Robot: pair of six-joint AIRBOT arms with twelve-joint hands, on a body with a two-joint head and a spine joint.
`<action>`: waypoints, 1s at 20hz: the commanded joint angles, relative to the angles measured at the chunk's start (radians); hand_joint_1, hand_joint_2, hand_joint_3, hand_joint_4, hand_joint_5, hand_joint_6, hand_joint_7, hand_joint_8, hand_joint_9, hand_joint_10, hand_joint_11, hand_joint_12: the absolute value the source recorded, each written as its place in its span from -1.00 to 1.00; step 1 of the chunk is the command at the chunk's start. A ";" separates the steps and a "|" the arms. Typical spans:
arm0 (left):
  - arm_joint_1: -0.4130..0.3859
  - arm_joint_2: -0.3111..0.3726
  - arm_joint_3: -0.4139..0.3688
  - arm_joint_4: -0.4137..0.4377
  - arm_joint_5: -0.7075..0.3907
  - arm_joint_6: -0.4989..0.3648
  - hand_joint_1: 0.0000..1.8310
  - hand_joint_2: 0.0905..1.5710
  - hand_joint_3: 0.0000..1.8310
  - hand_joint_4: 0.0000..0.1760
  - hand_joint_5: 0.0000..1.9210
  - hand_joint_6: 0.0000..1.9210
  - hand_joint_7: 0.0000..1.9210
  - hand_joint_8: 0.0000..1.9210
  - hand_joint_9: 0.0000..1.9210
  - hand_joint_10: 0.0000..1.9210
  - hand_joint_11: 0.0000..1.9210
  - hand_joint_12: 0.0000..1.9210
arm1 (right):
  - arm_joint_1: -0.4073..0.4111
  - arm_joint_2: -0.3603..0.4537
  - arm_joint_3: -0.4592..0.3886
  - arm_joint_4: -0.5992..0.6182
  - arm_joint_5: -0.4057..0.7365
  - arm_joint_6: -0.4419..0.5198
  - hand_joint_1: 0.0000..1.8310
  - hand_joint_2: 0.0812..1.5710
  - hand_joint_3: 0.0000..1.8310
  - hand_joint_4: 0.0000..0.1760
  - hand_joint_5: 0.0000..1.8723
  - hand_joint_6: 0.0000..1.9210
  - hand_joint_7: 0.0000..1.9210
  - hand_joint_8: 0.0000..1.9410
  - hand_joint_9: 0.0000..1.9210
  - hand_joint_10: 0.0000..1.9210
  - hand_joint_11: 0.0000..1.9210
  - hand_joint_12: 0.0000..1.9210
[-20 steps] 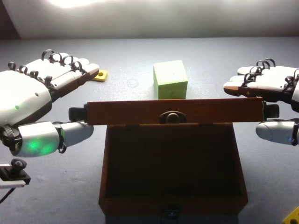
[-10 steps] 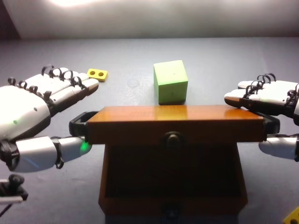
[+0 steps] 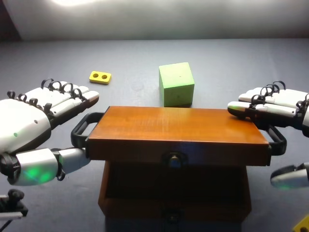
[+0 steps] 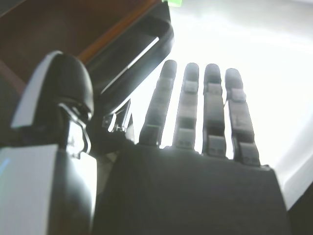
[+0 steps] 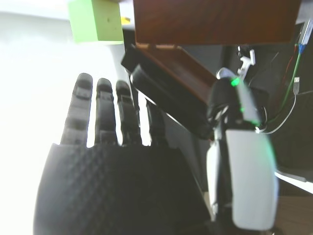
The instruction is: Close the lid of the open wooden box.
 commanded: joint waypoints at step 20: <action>0.042 -0.026 -0.003 -0.034 -0.146 -0.022 -1.00 0.77 -1.00 -1.00 -1.00 -1.00 -1.00 -1.00 -0.99 -1.00 -0.98 -0.99 | -0.039 0.134 -0.068 0.035 0.220 0.031 -0.64 0.48 -1.00 1.00 -1.00 -1.00 -1.00 -1.00 -1.00 -1.00 -1.00 -1.00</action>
